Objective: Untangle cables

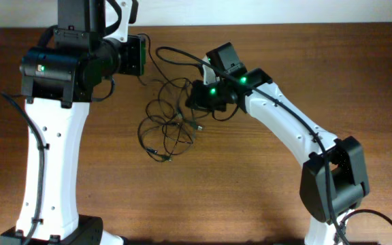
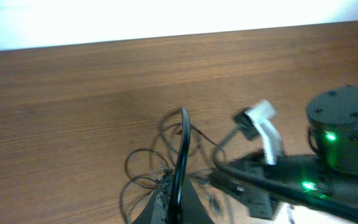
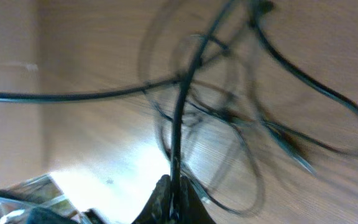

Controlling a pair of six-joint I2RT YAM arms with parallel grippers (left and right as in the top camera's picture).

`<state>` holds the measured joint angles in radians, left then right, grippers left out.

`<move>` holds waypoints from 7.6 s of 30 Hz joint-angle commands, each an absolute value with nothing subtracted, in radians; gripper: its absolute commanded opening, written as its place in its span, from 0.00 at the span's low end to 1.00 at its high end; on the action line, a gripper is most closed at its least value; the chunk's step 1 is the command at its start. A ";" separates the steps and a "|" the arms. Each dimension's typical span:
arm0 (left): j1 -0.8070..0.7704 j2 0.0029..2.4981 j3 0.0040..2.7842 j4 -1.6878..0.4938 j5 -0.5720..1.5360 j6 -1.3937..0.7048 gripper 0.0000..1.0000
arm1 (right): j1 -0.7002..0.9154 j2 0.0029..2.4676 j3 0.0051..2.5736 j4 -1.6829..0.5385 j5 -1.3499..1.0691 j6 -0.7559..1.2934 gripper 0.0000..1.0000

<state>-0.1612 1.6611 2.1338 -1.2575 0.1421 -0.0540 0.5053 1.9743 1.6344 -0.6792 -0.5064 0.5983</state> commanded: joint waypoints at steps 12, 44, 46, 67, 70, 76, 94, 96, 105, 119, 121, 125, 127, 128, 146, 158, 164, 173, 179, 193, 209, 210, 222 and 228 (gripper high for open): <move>-0.147 1.873 2.143 -1.359 -0.005 -0.062 0.00 | 0.299 1.610 1.637 -1.135 -0.067 0.448 0.04; -0.624 2.441 2.206 -1.246 0.369 -0.121 0.41 | -0.059 1.757 1.627 -1.257 -0.041 0.395 0.89; -0.646 2.481 2.205 -1.242 0.356 -0.143 0.40 | -0.059 1.757 1.627 -1.257 -0.041 0.395 0.89; -0.632 2.387 2.411 -1.429 0.082 -0.252 0.00 | -0.059 1.757 1.627 -1.266 -0.054 0.369 0.89; -0.571 2.261 2.598 -1.570 0.089 -0.210 0.00 | -0.059 1.757 1.627 -1.268 -0.066 0.369 0.89; -0.456 2.048 2.611 -1.604 0.089 -0.152 0.00 | -0.059 1.757 1.627 -1.265 -0.133 0.321 0.89; -0.393 2.065 2.596 -1.583 0.348 0.120 0.74 | -0.059 1.757 1.627 -1.281 -0.132 0.321 0.89; -0.389 2.065 2.596 -1.582 0.345 0.144 0.91 | -0.059 1.757 1.627 -1.284 -0.132 0.321 0.89; -0.383 2.111 2.426 -1.568 0.348 0.242 0.91 | -0.059 1.757 1.627 -1.294 -0.132 0.317 0.89; -0.452 2.384 2.049 -0.976 0.509 0.232 0.35 | -0.059 1.757 1.627 -1.293 -0.131 0.318 0.89; -0.449 2.384 2.051 -0.957 0.508 0.189 0.03 | -0.059 1.757 1.627 -1.288 -0.132 0.318 0.89; -0.434 2.324 2.178 -1.037 0.509 0.157 0.00 | -0.059 1.757 1.627 -1.287 -0.132 0.318 0.90; -0.439 2.237 2.246 -1.118 0.509 0.157 0.00 | -0.059 1.757 1.627 -1.285 -0.132 0.318 0.90; -0.444 2.194 2.264 -1.145 0.509 0.157 0.00 | -0.059 1.757 1.627 -1.283 -0.132 0.318 0.90; -0.444 1.666 2.270 -1.077 0.343 0.157 0.00 | -0.029 1.757 1.627 -1.148 -0.632 0.036 0.89; -0.444 1.664 2.270 -1.066 0.314 0.142 0.00 | 0.202 1.773 1.625 -1.053 -0.800 -0.117 0.54; -0.442 1.664 2.270 -1.066 0.313 0.124 0.00 | 0.233 1.857 1.625 -1.006 -0.801 -0.115 0.25; -0.236 1.704 2.269 -1.226 0.122 0.057 0.00 | 0.001 1.632 1.899 -1.332 -0.797 -0.089 0.04; -0.094 1.747 2.269 -1.256 0.105 0.056 0.00 | -0.073 1.655 1.823 -1.440 -0.362 0.088 0.04; -0.084 1.660 2.326 -1.214 0.046 0.010 0.00 | -0.073 1.871 1.479 -1.196 -0.279 0.140 0.07; -0.371 1.917 1.625 -1.084 0.225 -0.038 0.72 | -0.072 1.871 1.479 -1.204 -0.283 0.140 0.70; -0.371 1.917 1.625 -1.084 0.226 -0.038 0.68 | -0.072 1.871 1.479 -1.204 -0.283 0.140 0.71; -0.559 1.993 1.472 -0.825 0.081 -0.030 0.79 | -0.072 1.871 1.479 -1.215 -0.283 0.140 0.73; -0.558 2.063 1.472 -0.653 -0.146 -0.030 0.64 | -0.072 1.871 1.479 -1.215 -0.283 0.140 0.73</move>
<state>-0.5591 2.0415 1.4742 -0.6918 -0.0971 -0.0399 -0.0715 1.8690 1.4807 -1.2144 -0.2878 0.1356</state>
